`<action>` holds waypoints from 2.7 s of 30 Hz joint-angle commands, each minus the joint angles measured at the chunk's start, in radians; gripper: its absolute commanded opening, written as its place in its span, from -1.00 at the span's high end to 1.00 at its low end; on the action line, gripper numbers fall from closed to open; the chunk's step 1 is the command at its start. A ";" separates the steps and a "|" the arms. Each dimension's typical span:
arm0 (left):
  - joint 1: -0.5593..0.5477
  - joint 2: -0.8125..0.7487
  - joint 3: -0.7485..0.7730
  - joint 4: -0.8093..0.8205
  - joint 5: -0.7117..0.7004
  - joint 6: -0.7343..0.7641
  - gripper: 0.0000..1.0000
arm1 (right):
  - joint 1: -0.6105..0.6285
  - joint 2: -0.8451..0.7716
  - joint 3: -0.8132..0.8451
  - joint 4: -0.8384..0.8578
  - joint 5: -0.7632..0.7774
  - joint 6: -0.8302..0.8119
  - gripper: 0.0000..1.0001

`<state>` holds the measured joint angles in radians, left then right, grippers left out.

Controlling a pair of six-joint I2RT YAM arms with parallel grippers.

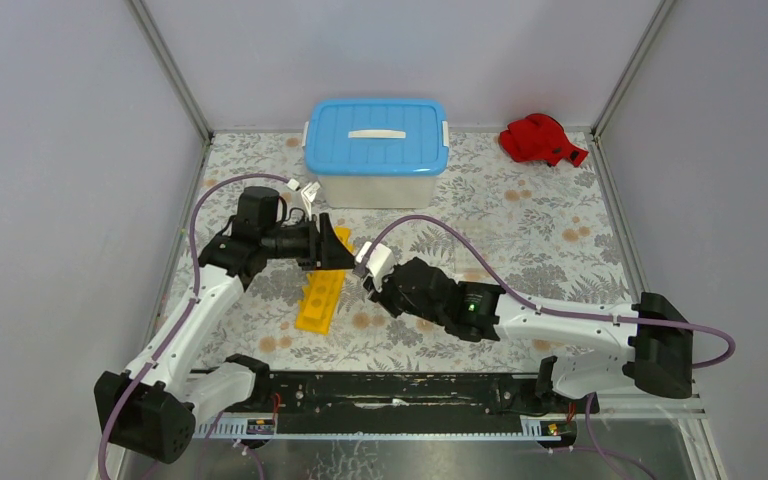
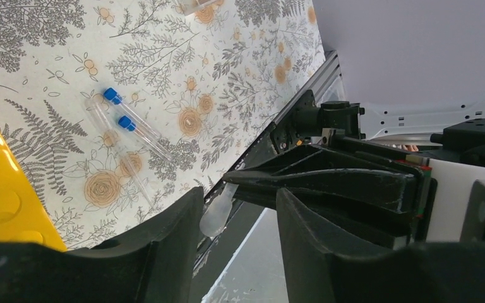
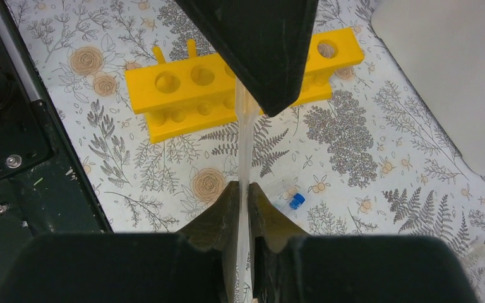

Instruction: Organize the chemistry lab equipment

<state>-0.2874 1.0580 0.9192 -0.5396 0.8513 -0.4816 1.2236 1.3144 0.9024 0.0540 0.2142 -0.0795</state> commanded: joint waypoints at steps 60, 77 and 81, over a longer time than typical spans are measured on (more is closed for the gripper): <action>-0.103 0.052 0.296 -0.148 -0.843 0.170 0.92 | 0.010 -0.093 -0.108 0.162 0.445 0.075 -0.26; -0.200 0.092 0.297 -0.191 -1.022 0.204 0.97 | 0.008 -0.043 -0.141 0.190 0.475 0.075 -0.31; -0.206 0.094 0.287 -0.194 -1.022 0.203 0.98 | 0.008 -0.037 -0.146 0.193 0.476 0.075 -0.32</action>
<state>-0.4820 1.1496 1.1877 -0.7200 -0.1394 -0.2958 1.2251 1.2762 0.7555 0.1902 0.6476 -0.0193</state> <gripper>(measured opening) 0.118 0.655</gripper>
